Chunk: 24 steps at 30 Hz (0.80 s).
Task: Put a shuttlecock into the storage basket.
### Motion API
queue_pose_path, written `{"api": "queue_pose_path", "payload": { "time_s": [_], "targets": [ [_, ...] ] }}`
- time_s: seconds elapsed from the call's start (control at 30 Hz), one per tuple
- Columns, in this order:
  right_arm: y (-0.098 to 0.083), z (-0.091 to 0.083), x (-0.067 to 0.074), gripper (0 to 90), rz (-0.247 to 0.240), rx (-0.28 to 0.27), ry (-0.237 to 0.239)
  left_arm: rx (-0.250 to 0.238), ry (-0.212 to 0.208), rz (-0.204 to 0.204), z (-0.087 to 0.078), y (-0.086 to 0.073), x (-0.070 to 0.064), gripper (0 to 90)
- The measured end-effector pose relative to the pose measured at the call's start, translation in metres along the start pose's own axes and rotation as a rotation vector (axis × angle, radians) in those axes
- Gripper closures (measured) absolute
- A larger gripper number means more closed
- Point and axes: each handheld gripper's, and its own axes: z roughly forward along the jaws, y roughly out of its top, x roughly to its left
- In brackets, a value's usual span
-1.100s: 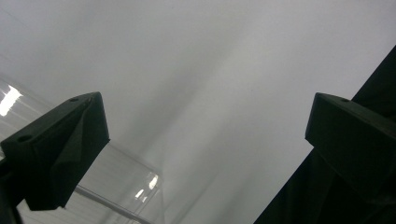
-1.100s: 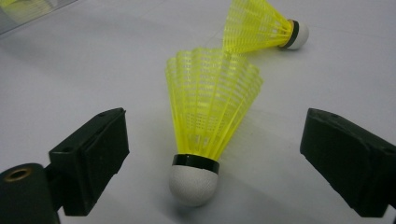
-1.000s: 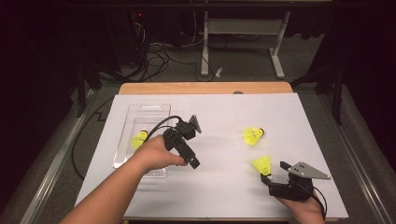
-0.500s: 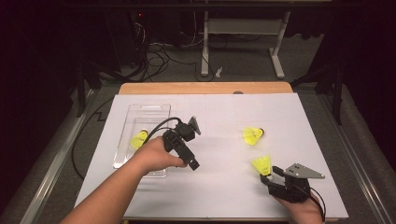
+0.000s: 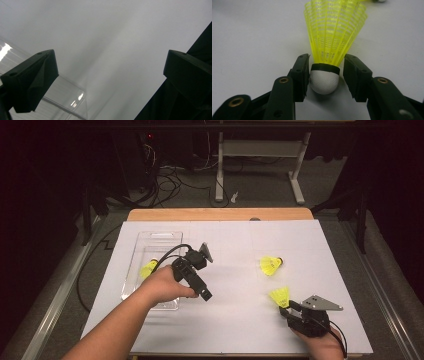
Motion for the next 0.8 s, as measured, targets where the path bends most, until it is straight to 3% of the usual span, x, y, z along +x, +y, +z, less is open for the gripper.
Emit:
{"api": "queue_pose_path", "payload": {
  "time_s": [0.2,0.43,0.8],
  "targets": [
    [0.0,0.0004,0.0019,64.6,0.0,0.011,-0.003,-0.002,0.002,0.005,0.0006,-0.0007,-0.0013,0.6],
    [0.0002,0.0005,0.0013,65.6,0.024,0.011,-0.001,0.006,0.004,0.0,0.0016,-0.0001,-0.0008,0.8],
    [0.0018,-0.0019,0.0015,65.8,0.012,-0.009,0.013,0.002,0.006,0.008,0.0032,-0.0002,-0.002,0.8]
  ]
}}
